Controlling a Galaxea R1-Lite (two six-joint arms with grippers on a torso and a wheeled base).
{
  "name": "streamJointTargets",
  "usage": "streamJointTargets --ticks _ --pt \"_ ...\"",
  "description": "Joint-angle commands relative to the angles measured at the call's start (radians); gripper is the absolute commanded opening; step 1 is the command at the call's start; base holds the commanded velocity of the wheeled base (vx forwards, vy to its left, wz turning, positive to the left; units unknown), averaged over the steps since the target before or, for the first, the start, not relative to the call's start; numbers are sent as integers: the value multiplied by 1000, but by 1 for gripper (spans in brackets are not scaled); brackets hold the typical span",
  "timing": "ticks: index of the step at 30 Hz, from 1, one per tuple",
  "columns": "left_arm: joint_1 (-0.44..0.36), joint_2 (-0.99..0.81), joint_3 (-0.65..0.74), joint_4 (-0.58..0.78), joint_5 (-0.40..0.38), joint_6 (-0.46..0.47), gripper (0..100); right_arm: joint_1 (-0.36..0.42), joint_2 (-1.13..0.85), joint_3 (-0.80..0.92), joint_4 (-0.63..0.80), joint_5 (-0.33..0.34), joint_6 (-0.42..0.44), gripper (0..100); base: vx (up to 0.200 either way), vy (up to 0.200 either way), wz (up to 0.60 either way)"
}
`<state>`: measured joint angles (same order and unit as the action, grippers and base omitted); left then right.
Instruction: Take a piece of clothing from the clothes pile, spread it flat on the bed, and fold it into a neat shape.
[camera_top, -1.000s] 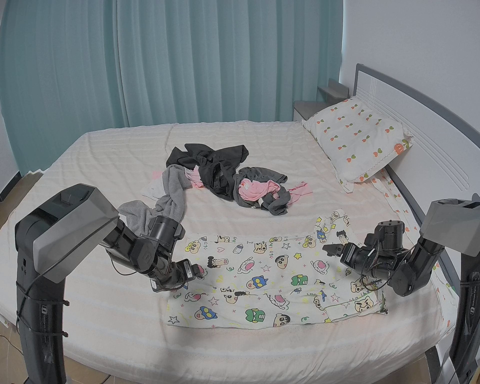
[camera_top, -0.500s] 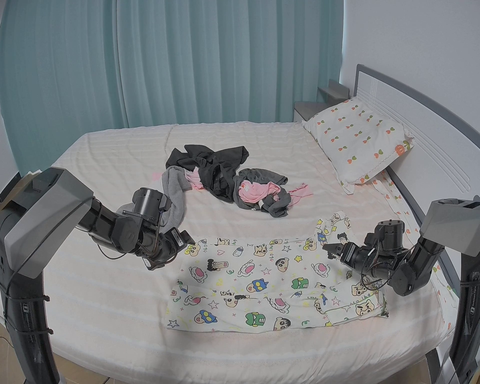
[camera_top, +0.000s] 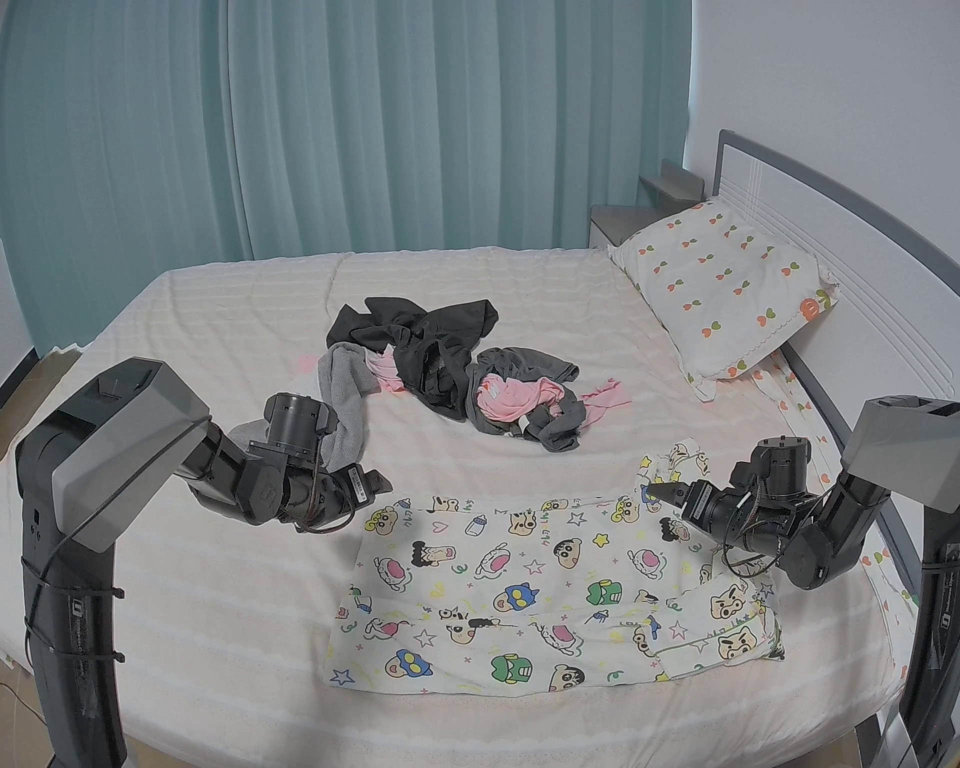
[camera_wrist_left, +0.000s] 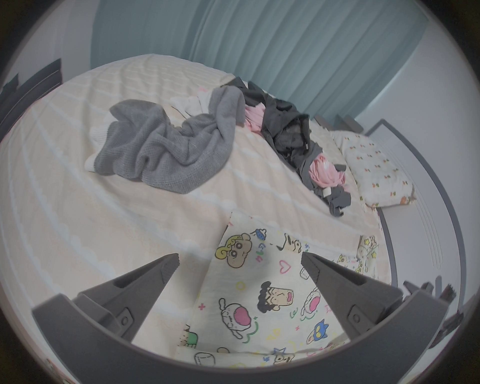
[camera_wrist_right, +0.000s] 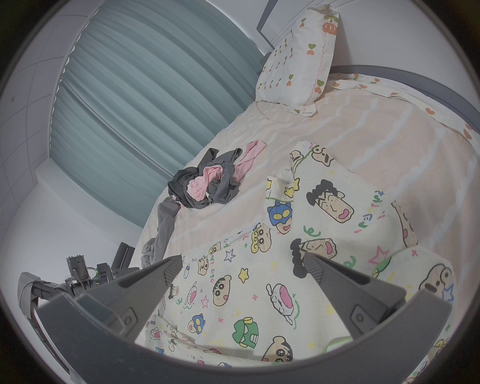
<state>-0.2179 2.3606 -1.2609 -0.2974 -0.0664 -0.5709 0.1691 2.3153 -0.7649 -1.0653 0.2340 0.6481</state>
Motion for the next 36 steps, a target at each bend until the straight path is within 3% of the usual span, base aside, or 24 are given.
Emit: streamJointTargets --ticks 1,7,8,17,36 --pt "38 25 3 -3 -53 14 100 -3 -16 -48 10 -4 -4 100 0 0 0" --pt "68 45 -14 -6 -95 78 100 -3 -45 -53 25 -28 -5 100 0 0 0" --pt "74 89 -43 -22 -125 112 100 -8 -56 -27 24 -67 -5 100 0 0 0" --pt "54 127 -77 -88 -217 111 100 -26 -24 19 13 -124 -1 100 0 0 0" --pt "-23 262 -247 -74 -205 112 100 -19 -31 9 -19 -134 -7 100 0 0 0"
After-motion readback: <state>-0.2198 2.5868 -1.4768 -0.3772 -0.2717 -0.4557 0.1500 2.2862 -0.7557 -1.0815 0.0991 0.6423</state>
